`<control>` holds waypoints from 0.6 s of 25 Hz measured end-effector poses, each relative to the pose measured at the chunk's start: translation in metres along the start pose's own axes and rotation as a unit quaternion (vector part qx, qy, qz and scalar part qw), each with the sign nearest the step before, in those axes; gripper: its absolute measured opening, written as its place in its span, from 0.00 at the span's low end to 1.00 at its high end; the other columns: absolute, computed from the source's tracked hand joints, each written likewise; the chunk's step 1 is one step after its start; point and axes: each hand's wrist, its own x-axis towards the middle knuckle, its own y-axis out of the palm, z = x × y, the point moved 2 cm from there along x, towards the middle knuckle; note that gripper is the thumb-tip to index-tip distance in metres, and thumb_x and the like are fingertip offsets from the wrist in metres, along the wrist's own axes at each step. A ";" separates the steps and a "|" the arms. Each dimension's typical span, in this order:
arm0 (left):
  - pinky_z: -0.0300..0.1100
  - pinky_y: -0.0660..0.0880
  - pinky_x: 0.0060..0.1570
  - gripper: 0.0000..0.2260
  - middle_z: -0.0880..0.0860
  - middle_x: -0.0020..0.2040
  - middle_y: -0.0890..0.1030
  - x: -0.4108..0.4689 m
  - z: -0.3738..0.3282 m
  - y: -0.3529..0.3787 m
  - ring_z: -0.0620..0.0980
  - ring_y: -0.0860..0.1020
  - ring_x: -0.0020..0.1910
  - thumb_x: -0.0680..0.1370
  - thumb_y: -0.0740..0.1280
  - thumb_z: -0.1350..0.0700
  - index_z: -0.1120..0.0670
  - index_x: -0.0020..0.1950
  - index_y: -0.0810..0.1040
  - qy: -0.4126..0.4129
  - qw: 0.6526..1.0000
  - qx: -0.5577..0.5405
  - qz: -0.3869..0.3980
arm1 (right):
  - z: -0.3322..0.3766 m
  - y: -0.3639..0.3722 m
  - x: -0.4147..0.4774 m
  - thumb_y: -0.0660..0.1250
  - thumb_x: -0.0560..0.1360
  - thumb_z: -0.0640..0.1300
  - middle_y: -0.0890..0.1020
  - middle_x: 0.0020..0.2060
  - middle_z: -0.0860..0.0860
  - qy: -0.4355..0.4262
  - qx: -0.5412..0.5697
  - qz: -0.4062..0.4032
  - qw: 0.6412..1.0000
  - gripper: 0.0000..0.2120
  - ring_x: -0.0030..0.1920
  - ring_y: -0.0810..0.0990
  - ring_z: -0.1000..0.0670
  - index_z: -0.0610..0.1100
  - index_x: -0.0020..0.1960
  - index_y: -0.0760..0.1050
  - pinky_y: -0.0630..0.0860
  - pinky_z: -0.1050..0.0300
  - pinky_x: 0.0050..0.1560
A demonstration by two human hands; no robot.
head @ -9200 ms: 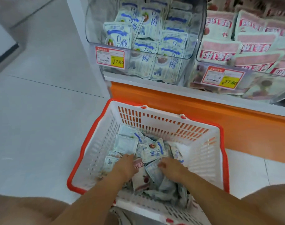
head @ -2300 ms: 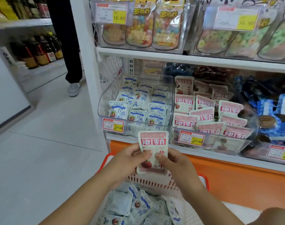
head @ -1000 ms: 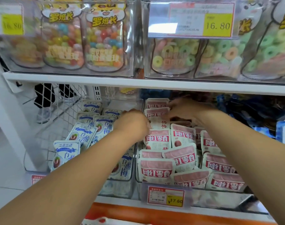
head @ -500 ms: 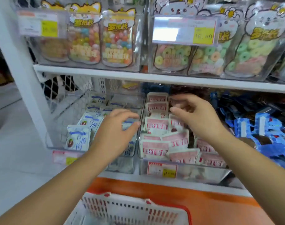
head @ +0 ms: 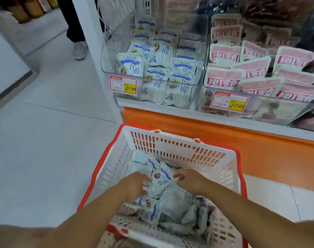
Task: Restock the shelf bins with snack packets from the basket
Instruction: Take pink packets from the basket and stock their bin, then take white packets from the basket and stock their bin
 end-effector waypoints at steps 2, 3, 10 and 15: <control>0.41 0.68 0.62 0.25 0.54 0.71 0.69 0.009 0.016 0.020 0.53 0.72 0.66 0.78 0.68 0.51 0.51 0.74 0.67 -0.029 0.999 -0.014 0.034 | -0.020 0.025 0.016 0.60 0.81 0.46 0.70 0.71 0.48 0.054 0.022 0.002 0.998 0.21 0.66 0.72 0.47 0.47 0.72 0.66 0.70 0.55 0.64; 0.41 0.68 0.61 0.24 0.55 0.69 0.71 0.013 0.022 0.029 0.53 0.73 0.65 0.78 0.68 0.52 0.52 0.73 0.68 -0.040 0.998 -0.039 0.034 | -0.026 0.033 0.022 0.62 0.80 0.47 0.70 0.71 0.48 0.075 0.073 -0.013 0.994 0.23 0.66 0.73 0.46 0.47 0.74 0.63 0.72 0.56 0.61; 0.43 0.71 0.63 0.24 0.55 0.68 0.73 0.036 0.024 0.053 0.52 0.74 0.64 0.78 0.69 0.56 0.55 0.73 0.68 -0.088 0.960 -0.262 -0.044 | -0.015 0.060 0.070 0.68 0.77 0.50 0.75 0.44 0.48 0.114 0.264 -0.081 0.954 0.09 0.42 0.75 0.50 0.46 0.48 0.73 0.67 0.56 0.45; 0.52 0.69 0.68 0.38 0.51 0.73 0.68 0.033 0.018 0.027 0.52 0.67 0.72 0.70 0.75 0.45 0.48 0.76 0.62 -0.027 0.935 -0.345 -0.085 | 0.002 0.031 0.068 0.68 0.77 0.45 0.80 0.43 0.45 0.067 0.391 -0.131 0.909 0.11 0.43 0.80 0.47 0.43 0.41 0.69 0.81 0.49 0.46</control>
